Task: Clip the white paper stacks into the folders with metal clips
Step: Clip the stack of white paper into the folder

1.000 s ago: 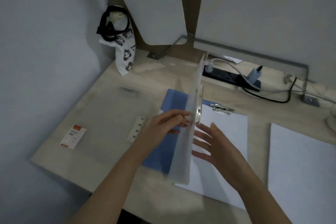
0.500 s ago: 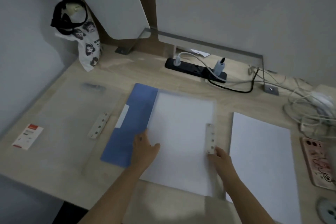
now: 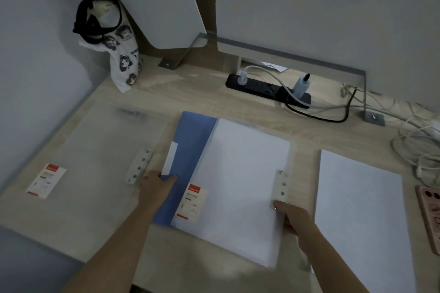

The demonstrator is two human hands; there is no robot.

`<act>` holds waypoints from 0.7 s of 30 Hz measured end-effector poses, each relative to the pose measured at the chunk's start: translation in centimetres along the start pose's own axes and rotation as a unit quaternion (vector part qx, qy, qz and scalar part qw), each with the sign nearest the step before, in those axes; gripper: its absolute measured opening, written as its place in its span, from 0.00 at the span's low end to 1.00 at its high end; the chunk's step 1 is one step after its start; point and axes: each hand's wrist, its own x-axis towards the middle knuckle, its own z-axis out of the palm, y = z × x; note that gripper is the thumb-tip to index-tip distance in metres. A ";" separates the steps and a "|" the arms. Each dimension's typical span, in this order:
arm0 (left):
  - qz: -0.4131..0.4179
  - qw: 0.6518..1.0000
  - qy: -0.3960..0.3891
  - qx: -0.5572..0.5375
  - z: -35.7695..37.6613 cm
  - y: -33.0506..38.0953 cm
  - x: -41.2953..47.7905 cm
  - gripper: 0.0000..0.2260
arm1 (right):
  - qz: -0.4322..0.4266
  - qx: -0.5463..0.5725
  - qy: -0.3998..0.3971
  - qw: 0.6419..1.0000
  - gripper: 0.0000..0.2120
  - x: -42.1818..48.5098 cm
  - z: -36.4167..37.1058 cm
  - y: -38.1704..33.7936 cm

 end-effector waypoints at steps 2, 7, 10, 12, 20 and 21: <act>0.032 0.999 -0.023 -0.035 -0.4 0.3 -0.6 0.09 | -0.028 -0.003 -0.015 0.999 0.18 -0.2 0.5 0.6; 0.135 0.989 0.052 -0.016 -2.2 2.3 -3.0 0.09 | -0.062 0.022 -0.012 0.998 0.14 -0.3 0.4 1.4; 0.214 0.968 0.127 0.040 -4.5 3.3 -4.2 0.06 | -0.070 0.025 -0.001 0.997 0.14 -0.5 -0.2 1.5; 0.246 0.954 0.162 0.048 -6.3 4.0 -5.1 0.07 | -0.071 0.030 0.009 0.997 0.13 -0.8 -0.8 1.2; 0.248 0.945 0.190 -0.095 -11.1 7.5 -9.0 0.02 | -0.068 0.003 0.020 0.998 0.15 -0.2 -2.3 1.2; 0.240 0.948 0.168 -0.120 -10.8 7.7 -9.1 0.02 | -0.071 0.001 0.013 0.997 0.15 -0.1 -2.4 1.1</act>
